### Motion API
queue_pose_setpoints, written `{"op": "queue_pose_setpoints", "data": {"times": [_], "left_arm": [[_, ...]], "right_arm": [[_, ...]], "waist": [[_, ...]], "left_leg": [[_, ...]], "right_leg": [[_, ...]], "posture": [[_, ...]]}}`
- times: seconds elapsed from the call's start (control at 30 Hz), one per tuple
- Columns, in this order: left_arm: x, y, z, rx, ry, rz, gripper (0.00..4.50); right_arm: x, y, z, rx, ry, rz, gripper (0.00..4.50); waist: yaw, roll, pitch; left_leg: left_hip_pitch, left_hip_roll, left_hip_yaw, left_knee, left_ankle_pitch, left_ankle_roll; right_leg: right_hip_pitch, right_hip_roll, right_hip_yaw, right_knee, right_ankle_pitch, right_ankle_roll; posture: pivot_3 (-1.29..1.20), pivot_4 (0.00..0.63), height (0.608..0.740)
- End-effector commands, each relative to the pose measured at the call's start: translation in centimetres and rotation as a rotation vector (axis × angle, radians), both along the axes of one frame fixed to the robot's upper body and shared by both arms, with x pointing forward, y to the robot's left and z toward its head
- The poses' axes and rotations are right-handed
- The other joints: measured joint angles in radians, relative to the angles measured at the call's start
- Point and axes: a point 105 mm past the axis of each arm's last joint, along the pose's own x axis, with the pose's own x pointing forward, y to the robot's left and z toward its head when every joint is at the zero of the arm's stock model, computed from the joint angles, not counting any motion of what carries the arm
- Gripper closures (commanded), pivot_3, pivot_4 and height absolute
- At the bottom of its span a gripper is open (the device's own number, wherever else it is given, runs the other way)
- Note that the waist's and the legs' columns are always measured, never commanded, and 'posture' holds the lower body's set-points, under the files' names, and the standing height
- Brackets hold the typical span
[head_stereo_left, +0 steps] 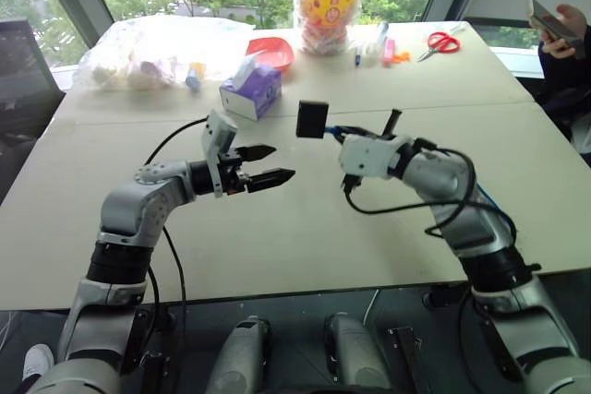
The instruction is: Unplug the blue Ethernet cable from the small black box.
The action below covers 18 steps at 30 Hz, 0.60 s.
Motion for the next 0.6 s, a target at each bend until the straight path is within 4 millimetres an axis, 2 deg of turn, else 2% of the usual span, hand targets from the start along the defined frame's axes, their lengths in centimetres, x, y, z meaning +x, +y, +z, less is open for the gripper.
{"op": "queue_pose_setpoints", "data": {"times": [0.03,0.23,0.43,0.53,0.6], "left_arm": [[-0.2,-0.3,1.8,-0.042,-0.035,-0.033,0.00],[-0.2,-1.0,2.8,-0.081,-0.032,-0.064,0.00],[-0.3,-1.3,3.4,-0.116,-0.029,-0.081,0.00],[-0.5,-1.4,3.1,-0.115,-0.027,-0.087,0.88],[-0.6,-1.4,3.1,-0.119,-0.025,-0.092,1.75]], "right_arm": [[-1.5,0.6,2.1,0.052,-0.087,0.035,4.39],[-3.1,1.5,2.2,-0.009,-0.153,0.111,4.39],[-3.8,1.7,1.3,-0.069,-0.105,0.158,4.39],[-4.0,1.8,1.1,-0.081,-0.091,0.174,4.50],[-3.9,1.8,1.2,-0.080,-0.090,0.173,4.50]], "waist": [[0.000,0.000,0.000],[0.003,-0.001,0.000],[0.004,-0.002,0.001],[0.003,-0.002,0.001],[0.004,-0.002,0.001]], "left_leg": [[0.000,0.000,0.000,0.001,0.000,0.000],[0.000,0.000,0.000,0.002,0.000,0.000],[0.000,0.000,0.000,0.002,0.000,0.000],[0.000,0.000,0.000,0.002,0.000,0.000],[0.000,0.000,0.000,0.002,0.000,0.000]], "right_leg": [[0.000,0.000,0.000,0.000,0.000,0.000],[0.002,0.000,0.001,-0.001,0.000,-0.001],[0.002,0.000,0.001,-0.002,-0.001,-0.001],[0.002,0.000,0.001,-0.002,-0.001,-0.001],[0.002,0.000,0.001,-0.002,-0.001,-0.001]], "posture": [[0.00,0.150,0.740],[0.00,0.150,0.740],[0.00,0.150,0.740],[0.00,0.150,0.740],[0.00,0.150,0.740]]}}
